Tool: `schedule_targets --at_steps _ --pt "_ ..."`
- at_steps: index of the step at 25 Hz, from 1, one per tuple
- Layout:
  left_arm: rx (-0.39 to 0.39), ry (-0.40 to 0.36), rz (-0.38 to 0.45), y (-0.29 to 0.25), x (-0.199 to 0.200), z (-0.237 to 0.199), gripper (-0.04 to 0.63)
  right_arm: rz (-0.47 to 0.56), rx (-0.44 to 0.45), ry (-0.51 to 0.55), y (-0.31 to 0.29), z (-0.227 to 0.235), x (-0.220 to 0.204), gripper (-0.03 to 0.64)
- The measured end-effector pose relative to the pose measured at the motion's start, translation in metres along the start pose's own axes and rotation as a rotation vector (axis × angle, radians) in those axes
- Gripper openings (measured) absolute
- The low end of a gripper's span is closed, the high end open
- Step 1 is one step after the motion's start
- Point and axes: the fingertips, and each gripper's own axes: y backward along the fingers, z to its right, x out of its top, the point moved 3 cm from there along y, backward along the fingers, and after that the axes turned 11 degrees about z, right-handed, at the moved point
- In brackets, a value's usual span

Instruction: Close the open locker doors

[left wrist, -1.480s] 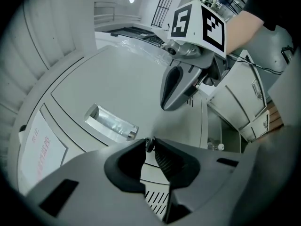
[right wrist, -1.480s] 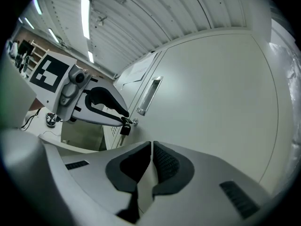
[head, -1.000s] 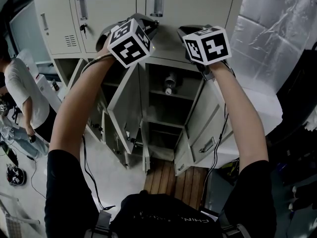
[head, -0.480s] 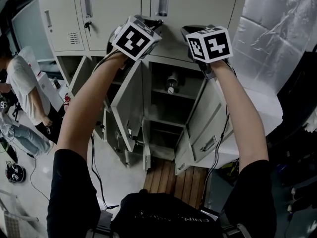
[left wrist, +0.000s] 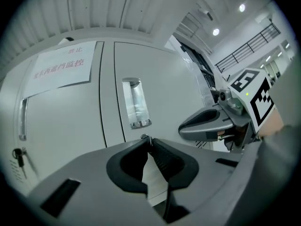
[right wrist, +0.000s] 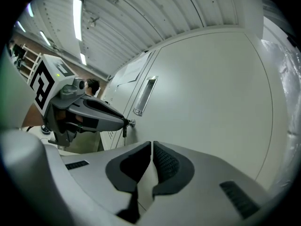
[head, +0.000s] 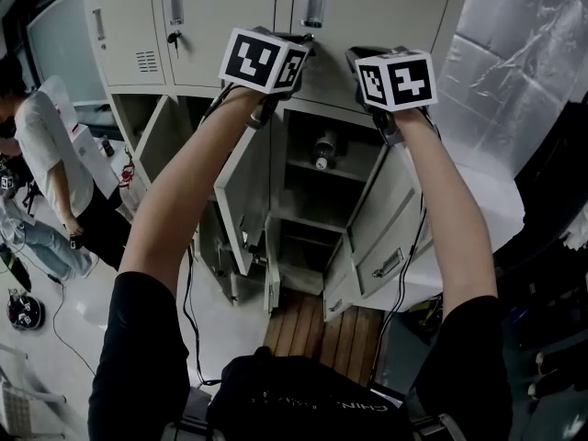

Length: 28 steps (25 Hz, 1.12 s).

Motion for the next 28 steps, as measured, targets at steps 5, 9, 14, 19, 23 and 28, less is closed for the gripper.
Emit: schedule_targets --at_steps 5,9,14,19,23,28 --pt "0.005 0.163 0.036 0.0008 0.0006 -0.0027 0.051 0.002 -0.011 -0.023 0.0006 0.0005 0.0012 0.04" --pt "0.002 0.31 0.067 0.0017 -0.0013 -0.0047 0.051 0.004 -0.016 -0.039 0.0009 0.0001 0.0006 0.04" --pt "-0.009 0.448 0.093 0.0018 -0.003 -0.0078 0.051 0.004 -0.021 -0.046 -0.0001 -0.0006 0.0009 0.04" --pt "-0.009 0.466 0.094 0.002 -0.0038 -0.0085 0.052 0.001 -0.023 -0.051 -0.001 -0.0016 0.0 0.04" --pt "-0.014 0.469 0.103 0.0016 -0.0033 -0.0073 0.052 0.001 -0.024 -0.049 -0.0006 -0.0015 0.0004 0.04" --pt "-0.027 0.395 0.095 0.0032 -0.0026 -0.0054 0.052 -0.005 -0.024 -0.044 -0.0002 -0.001 0.0016 0.04"
